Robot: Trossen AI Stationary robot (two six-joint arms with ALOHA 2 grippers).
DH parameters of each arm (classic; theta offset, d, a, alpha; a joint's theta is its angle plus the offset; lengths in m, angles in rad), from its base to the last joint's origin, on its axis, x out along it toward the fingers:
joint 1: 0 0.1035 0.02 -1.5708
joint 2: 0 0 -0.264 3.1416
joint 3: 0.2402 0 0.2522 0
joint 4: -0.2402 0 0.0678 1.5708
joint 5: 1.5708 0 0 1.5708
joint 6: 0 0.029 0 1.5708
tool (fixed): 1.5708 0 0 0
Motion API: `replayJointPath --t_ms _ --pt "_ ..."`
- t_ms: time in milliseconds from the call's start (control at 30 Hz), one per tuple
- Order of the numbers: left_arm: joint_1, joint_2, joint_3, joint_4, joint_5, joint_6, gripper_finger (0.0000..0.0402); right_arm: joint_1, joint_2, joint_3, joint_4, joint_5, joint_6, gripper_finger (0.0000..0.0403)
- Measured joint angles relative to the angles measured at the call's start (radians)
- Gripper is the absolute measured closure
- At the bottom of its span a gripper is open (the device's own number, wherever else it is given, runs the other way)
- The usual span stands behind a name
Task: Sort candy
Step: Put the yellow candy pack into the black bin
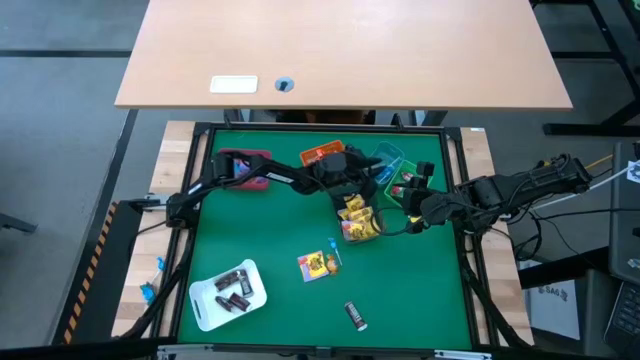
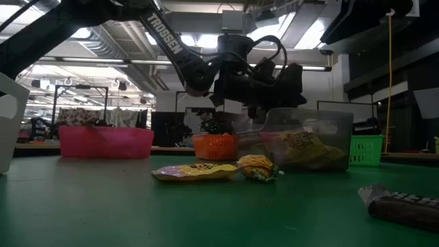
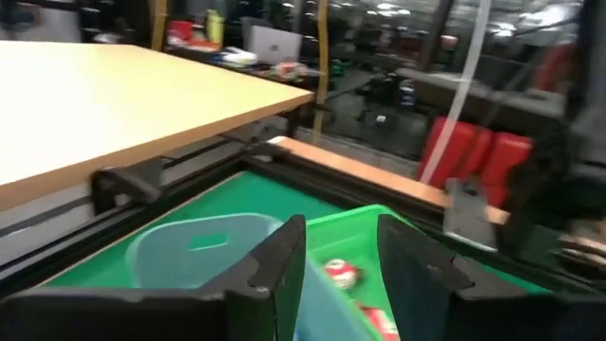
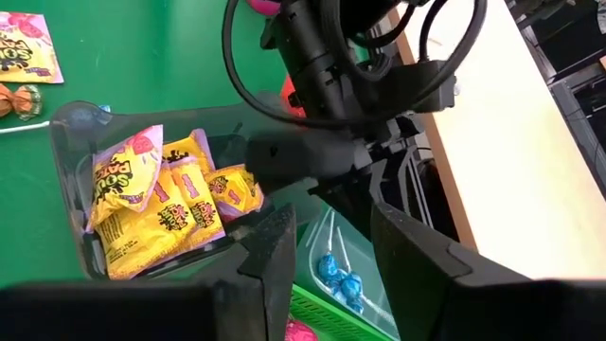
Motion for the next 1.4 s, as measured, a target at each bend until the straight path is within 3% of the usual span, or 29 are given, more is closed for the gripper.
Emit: replayJointPath --t_ms 233,533,733,867,1133,1400 --pt "-0.001 -0.095 0.000 -0.066 0.178 0.005 0.0278 0.000 0.000 0.000 0.000 -0.049 0.000 0.0265" --pt "-0.035 -0.304 0.000 -0.566 0.229 0.216 0.0278 0.000 0.000 0.000 0.001 -0.115 0.000 0.0265" --pt "-0.097 -0.400 0.000 -0.803 0.250 0.243 0.0278 0.000 0.000 0.000 0.001 -0.141 0.001 0.0265" --pt "-0.144 -0.414 0.001 -0.892 0.288 0.235 0.0278 0.000 0.001 0.000 0.001 -0.157 0.063 0.0265" --pt "-0.268 -0.412 0.000 -1.129 0.346 0.215 0.0278 0.001 0.001 -0.011 0.008 -0.391 0.264 0.0265" --pt "-0.405 -0.397 -0.002 -1.280 0.324 0.215 0.0278 0.001 0.002 -0.169 0.169 -0.452 0.320 0.0265"
